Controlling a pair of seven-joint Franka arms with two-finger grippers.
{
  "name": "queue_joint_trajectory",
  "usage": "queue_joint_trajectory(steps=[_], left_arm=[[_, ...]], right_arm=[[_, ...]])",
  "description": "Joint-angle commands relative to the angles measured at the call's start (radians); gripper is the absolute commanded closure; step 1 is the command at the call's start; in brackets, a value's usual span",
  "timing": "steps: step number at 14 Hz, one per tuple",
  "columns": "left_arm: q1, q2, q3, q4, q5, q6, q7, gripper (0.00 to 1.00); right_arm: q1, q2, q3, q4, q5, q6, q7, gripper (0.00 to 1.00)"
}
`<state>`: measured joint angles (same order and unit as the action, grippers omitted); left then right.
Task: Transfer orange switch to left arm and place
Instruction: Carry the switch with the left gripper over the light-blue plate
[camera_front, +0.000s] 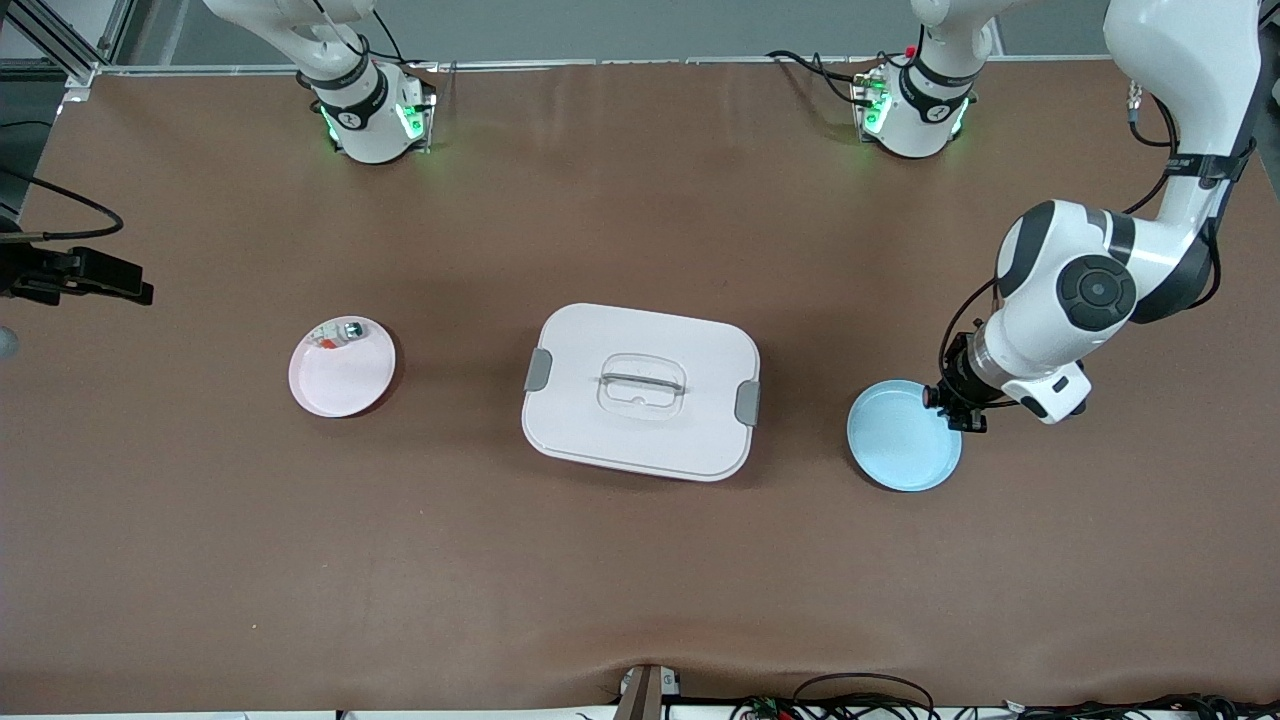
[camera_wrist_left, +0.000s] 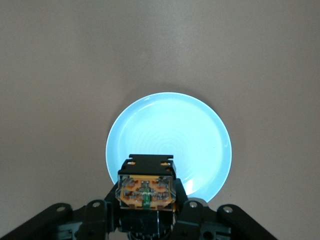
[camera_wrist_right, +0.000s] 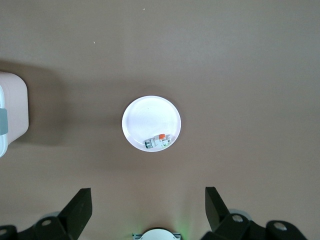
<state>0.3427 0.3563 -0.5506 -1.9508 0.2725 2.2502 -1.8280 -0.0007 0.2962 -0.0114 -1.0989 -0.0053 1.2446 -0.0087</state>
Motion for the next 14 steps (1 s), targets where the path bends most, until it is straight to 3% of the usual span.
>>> queue_joint_trajectory(steps=[1, 6, 11, 14], left_arm=[[0.001, 0.035, -0.006, 0.009, 0.036, 0.038, -0.040, 1.00], [-0.002, 0.081, -0.006, 0.015, 0.092, 0.061, -0.074, 1.00], [-0.002, 0.133, -0.005, 0.020, 0.099, 0.095, -0.074, 1.00], [-0.001, 0.153, -0.003, 0.021, 0.100, 0.115, -0.074, 1.00]], right_arm=[[-0.010, -0.057, -0.005, -0.036, 0.010, 0.019, -0.008, 0.00], [-0.027, -0.110, -0.010, -0.110, 0.010, 0.065, -0.007, 0.00], [-0.038, -0.232, -0.009, -0.304, 0.010, 0.197, -0.007, 0.00], [-0.038, -0.241, -0.010, -0.303, 0.010, 0.194, 0.024, 0.00]])
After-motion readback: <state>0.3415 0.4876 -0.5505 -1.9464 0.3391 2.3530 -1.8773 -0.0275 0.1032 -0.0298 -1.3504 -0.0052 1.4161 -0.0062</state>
